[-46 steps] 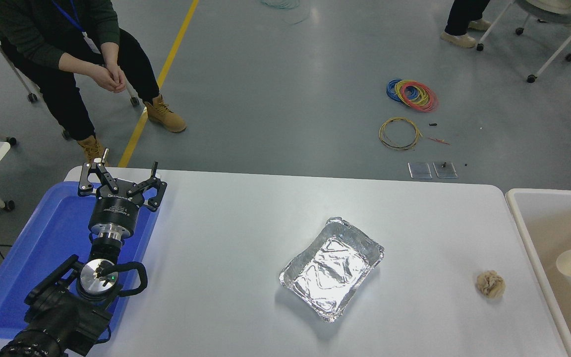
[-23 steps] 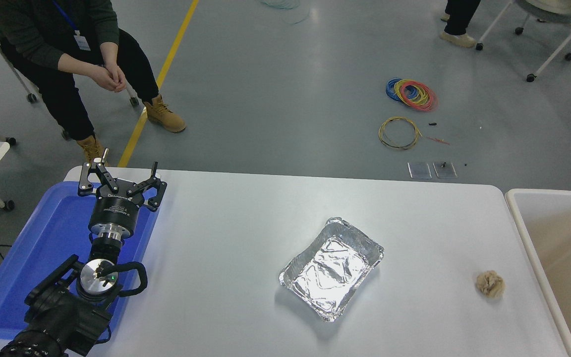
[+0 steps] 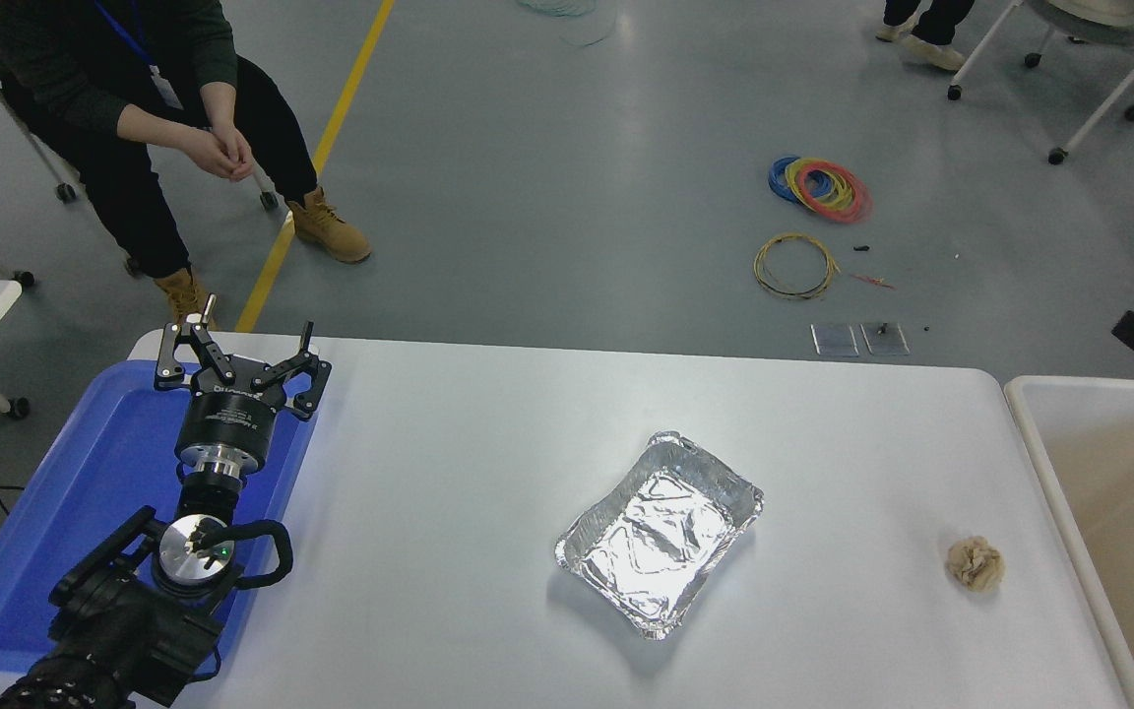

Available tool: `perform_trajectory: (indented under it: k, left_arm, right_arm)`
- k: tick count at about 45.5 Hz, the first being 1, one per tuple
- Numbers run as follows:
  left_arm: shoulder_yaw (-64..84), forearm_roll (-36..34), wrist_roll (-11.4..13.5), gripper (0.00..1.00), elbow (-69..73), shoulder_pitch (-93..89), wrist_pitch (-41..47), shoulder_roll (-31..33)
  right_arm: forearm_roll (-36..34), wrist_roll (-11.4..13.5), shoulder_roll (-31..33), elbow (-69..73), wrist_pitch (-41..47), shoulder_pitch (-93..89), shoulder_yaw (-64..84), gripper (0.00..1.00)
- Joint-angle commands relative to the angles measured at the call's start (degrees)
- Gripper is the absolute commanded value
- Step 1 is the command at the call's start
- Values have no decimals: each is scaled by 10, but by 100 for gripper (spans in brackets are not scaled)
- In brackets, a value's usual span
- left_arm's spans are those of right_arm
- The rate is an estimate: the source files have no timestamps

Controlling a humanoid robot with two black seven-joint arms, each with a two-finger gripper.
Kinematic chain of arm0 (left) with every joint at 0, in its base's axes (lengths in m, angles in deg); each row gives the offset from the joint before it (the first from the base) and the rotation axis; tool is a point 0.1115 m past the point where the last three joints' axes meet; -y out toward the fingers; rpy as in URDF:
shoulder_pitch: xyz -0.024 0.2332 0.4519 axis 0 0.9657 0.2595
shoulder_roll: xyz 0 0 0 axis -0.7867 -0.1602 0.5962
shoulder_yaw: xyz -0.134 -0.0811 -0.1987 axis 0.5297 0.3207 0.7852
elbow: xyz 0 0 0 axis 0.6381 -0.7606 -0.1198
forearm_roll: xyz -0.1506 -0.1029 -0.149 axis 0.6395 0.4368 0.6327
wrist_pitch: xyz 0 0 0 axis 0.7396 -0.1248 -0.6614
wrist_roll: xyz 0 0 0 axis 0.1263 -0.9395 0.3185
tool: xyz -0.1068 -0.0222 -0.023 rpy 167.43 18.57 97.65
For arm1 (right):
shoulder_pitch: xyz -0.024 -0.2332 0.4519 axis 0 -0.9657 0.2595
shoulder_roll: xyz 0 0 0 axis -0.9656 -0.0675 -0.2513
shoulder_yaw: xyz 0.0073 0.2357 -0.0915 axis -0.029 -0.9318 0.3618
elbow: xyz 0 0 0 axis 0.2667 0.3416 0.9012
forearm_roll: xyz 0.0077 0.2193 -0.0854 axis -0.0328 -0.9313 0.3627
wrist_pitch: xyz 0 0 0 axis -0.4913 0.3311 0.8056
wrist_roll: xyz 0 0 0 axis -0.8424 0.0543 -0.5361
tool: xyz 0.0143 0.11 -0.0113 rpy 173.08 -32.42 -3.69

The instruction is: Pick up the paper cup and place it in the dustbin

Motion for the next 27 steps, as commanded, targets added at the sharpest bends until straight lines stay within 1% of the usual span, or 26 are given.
perform_trajectory:
  k: [1,20,23,27]
  left_arm:
    - [0,0,0,100,0,0,0,0]
    - [0,0,0,100,0,0,0,-1]
    - [0,0,0,100,0,0,0,-1]
    - [0,0,0,100,0,0,0,0]
  right_arm:
    - [1,1,0,72,82,124,23,100]
    - [2,6,-24,151,229,254,33,100]
    - [12,6,-25,168,249,267,33,100]
    - [42,6,-23,204,279,291,35,100]
